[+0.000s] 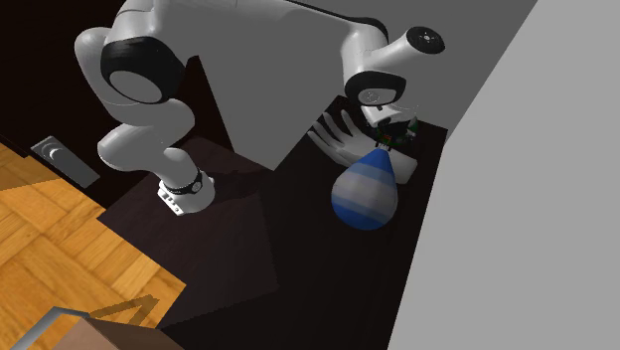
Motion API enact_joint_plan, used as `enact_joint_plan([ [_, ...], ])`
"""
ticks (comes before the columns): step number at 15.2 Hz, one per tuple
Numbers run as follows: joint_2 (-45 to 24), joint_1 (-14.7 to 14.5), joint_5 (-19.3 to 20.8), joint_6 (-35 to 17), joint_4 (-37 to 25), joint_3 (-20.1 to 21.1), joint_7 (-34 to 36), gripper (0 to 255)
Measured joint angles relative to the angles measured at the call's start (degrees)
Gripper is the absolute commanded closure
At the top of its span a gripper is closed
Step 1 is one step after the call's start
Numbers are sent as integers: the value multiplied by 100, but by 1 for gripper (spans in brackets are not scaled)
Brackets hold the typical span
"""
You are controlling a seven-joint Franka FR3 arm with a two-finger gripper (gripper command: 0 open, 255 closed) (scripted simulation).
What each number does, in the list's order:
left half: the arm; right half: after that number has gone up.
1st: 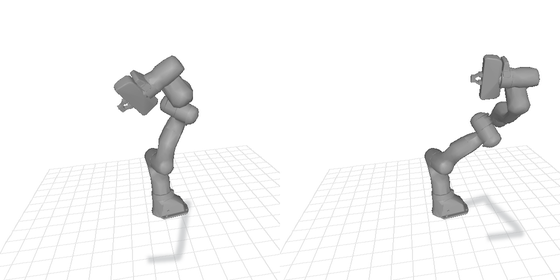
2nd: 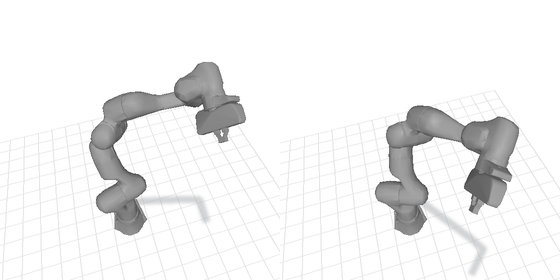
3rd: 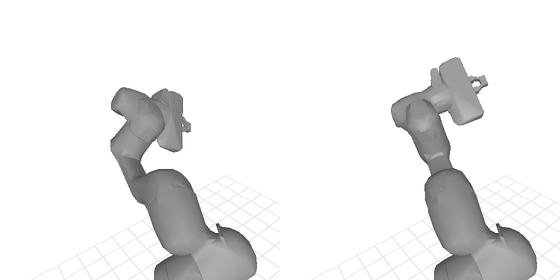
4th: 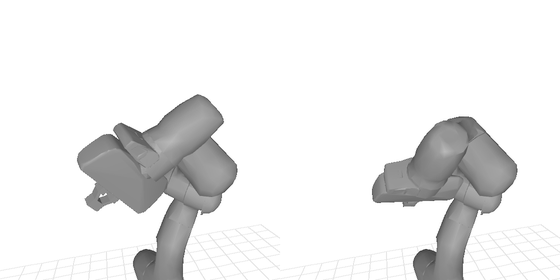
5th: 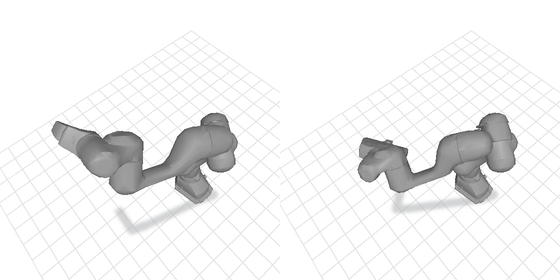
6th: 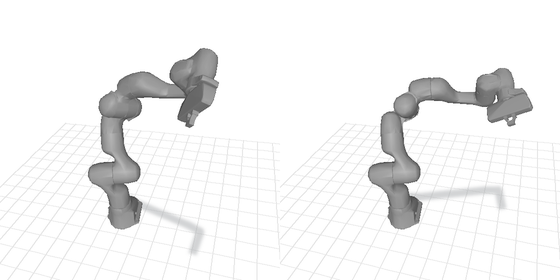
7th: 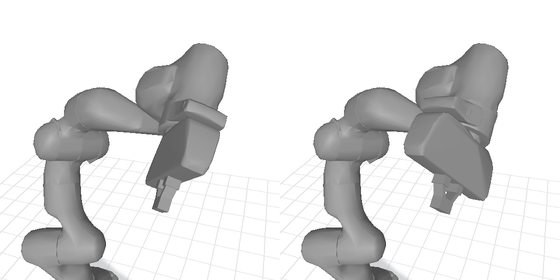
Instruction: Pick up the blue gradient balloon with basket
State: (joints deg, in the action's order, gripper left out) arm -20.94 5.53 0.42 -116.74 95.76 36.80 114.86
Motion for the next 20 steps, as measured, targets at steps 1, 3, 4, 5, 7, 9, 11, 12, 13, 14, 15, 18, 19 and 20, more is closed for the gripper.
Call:
enact_joint_plan([
  [1,0,0,0,-1,0,0,0,255],
  [3,0,0,0,-2,0,0,0,255],
  [4,0,0,0,-2,0,0,0,255],
  [5,1,0,0,-3,1,0,0,255],
  [7,14,6,-7,27,-12,2,-2,255],
  [9,39,12,-18,145,-101,5,5,255],
  [11,74,13,-38,276,-200,17,14,255],
  [12,81,6,-41,357,-276,22,25,255],
  [13,108,9,-55,415,-312,30,28,255],
  [14,127,16,-66,484,-365,34,25,255],
  [15,126,5,-63,564,-447,37,41,255],
  [18,148,-12,-69,781,-648,48,72,255],
  [19,180,1,-89,839,-680,55,62,255],
  [20,186,0,-90,906,-742,57,67,255],
])
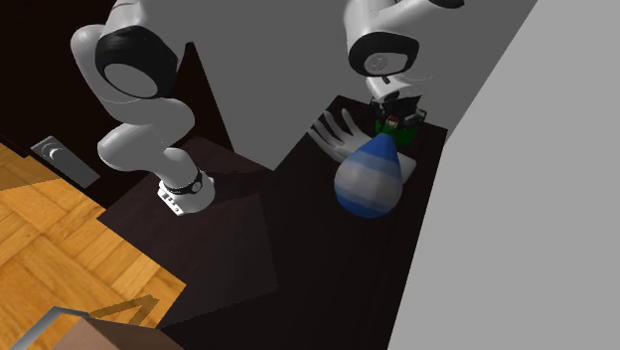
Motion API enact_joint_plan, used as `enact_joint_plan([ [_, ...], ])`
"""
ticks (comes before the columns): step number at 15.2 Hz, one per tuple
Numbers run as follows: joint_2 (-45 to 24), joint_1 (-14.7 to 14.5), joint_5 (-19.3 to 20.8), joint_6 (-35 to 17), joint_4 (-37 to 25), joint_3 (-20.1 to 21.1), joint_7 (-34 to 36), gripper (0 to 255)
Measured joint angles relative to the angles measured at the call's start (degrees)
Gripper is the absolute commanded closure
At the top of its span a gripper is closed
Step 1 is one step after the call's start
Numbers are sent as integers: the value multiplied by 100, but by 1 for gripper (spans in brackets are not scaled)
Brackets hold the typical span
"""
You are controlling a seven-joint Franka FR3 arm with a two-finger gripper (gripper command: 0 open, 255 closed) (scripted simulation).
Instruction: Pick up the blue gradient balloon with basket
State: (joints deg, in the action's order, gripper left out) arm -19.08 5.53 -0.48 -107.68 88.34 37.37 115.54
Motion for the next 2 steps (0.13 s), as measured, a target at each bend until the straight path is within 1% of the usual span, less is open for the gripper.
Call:
enact_joint_plan([
  [2,-7,-10,4,116,-123,2,11,255],
])
